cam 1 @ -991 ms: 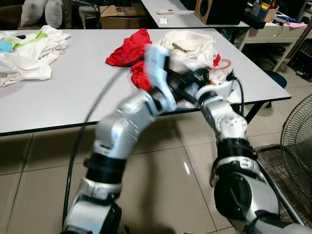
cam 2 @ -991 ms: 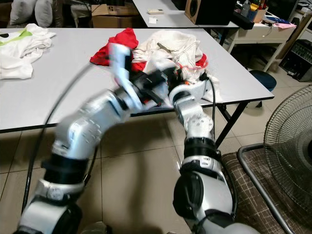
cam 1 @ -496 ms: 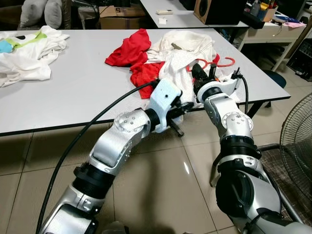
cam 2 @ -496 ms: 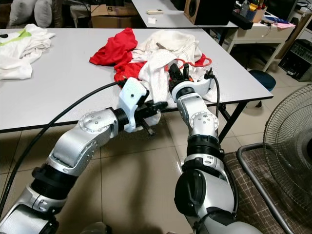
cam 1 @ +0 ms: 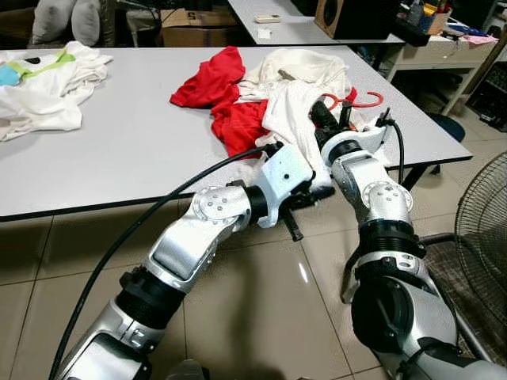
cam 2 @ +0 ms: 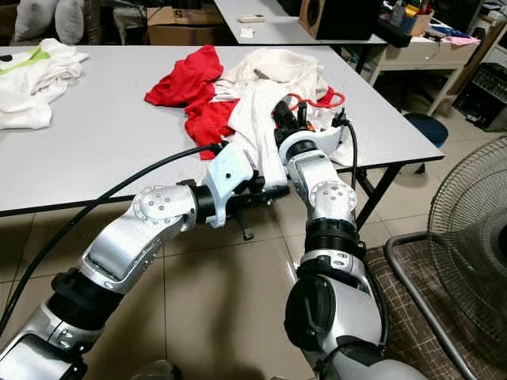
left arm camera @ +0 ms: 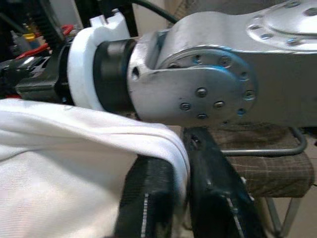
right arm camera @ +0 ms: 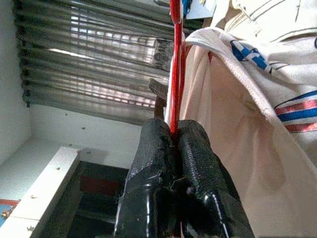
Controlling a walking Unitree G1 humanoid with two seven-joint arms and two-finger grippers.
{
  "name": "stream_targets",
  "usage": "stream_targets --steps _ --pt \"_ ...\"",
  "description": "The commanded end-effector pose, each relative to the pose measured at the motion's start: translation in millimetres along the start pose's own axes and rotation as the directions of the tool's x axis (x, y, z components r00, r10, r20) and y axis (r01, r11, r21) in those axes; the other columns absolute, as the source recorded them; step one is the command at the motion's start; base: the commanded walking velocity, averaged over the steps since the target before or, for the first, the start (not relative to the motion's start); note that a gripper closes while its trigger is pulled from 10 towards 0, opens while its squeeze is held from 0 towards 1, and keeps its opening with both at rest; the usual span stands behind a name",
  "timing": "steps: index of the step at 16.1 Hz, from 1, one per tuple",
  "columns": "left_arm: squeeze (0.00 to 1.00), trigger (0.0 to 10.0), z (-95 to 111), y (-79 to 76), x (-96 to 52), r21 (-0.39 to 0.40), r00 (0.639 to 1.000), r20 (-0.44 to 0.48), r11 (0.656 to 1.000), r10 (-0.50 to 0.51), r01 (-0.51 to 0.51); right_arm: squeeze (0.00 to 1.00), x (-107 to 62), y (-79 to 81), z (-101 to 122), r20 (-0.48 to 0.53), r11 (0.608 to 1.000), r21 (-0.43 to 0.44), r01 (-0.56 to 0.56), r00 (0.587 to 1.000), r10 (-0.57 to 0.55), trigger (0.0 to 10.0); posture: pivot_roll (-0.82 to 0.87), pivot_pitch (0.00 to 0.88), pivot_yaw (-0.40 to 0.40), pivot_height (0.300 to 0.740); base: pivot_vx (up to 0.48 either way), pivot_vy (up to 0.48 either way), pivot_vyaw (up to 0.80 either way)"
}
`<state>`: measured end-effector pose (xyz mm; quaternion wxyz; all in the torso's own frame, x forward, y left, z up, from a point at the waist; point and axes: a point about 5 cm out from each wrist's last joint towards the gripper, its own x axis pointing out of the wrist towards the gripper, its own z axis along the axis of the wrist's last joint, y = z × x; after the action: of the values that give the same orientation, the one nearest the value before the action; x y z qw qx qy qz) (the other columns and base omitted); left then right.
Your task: Hang hanger
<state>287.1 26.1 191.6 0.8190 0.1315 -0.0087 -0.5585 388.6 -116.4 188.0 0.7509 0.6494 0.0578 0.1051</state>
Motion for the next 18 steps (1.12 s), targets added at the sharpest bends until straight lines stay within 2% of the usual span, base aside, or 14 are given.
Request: stream_targets --steps 1,4,7,9,10,11,12,13,16,17,18 --pt "1.0 10.0 6 -12.8 0.3 0.007 0.993 0.026 0.994 -0.113 0.113 0.0 3.0 19.7 8 0.02 0.997 -0.025 -0.071 0.997 0.072 10.0 0.05 0.0 -0.06 0.74 0.0 0.0 0.0" --pt "1.0 10.0 2 -13.9 -7.6 0.079 0.988 -0.027 0.985 -0.15 0.152 0.0 1.7 18.1 11 0.025 0.997 -0.027 -0.072 0.997 0.073 10.0 0.05 0.0 -0.06 0.74 0.0 0.0 0.0" --pt "1.0 10.0 0 -10.1 -15.4 0.084 0.987 -0.055 0.984 -0.15 0.154 0.0 1.0 19.9 15 0.025 0.996 -0.035 -0.084 0.996 0.085 10.0 0.06 0.0 -0.06 0.74 0.0 0.0 0.0" --pt "1.0 10.0 0 -8.5 -27.2 0.085 0.982 -0.046 0.979 -0.181 0.184 0.0 -0.9 22.6 20 0.017 0.992 -0.07 -0.105 0.994 0.106 10.0 0.06 0.0 -0.06 0.74 0.0 0.0 0.0" --pt "0.82 10.0 -3 -7.0 -33.0 0.115 0.98 -0.079 0.975 -0.182 0.19 0.0 -2.0 22.3 22 0.01 0.99 -0.098 -0.107 0.994 0.108 10.0 0.06 0.0 -0.063 0.74 0.0 0.0 0.0" --pt "0.0 10.0 -7 -1.3 -34.8 0.134 0.985 -0.113 0.981 -0.129 0.144 0.0 -2.5 21.9 23 0.002 0.987 -0.121 -0.105 0.994 0.106 10.0 0.06 0.0 -0.063 0.74 0.0 0.0 0.0" --pt "0.0 10.0 -8 9.8 -36.2 0.166 0.989 -0.143 0.985 -0.025 0.049 0.0 -3.0 21.4 23 -0.005 0.984 -0.142 -0.104 0.995 0.104 10.0 0.06 0.0 -0.064 0.74 0.0 0.0 0.0" --pt "0.0 10.0 -7 13.7 -36.3 0.174 0.989 -0.145 0.985 0.008 0.018 0.0 -3.2 21.5 23 -0.005 0.984 -0.143 -0.104 0.995 0.104 10.0 0.06 0.0 -0.066 0.74 0.0 0.0 0.0" --pt "0.0 10.0 19 15.1 -36.8 0.196 0.998 -0.05 0.98 -0.023 0.032 0.0 -5.0 19.5 20 -0.023 0.975 -0.198 -0.103 0.995 0.101 10.0 0.06 0.0 -0.065 0.74 0.0 0.0 0.0" --pt "0.0 10.0 21 15.6 -38.2 0.239 0.997 -0.078 0.97 -0.028 0.046 0.0 -5.6 18.3 20 -0.027 0.971 -0.219 -0.098 0.995 0.095 10.0 0.06 0.0 -0.066 0.74 0.0 0.0 0.0" --pt "0.0 10.0 21 15.6 -38.2 0.239 0.997 -0.078 0.97 -0.028 0.046 0.0 -5.6 18.3 20 -0.027 0.971 -0.219 -0.098 0.995 0.095 10.0 0.06 0.0 -0.066 0.74 0.0 0.0 0.0"
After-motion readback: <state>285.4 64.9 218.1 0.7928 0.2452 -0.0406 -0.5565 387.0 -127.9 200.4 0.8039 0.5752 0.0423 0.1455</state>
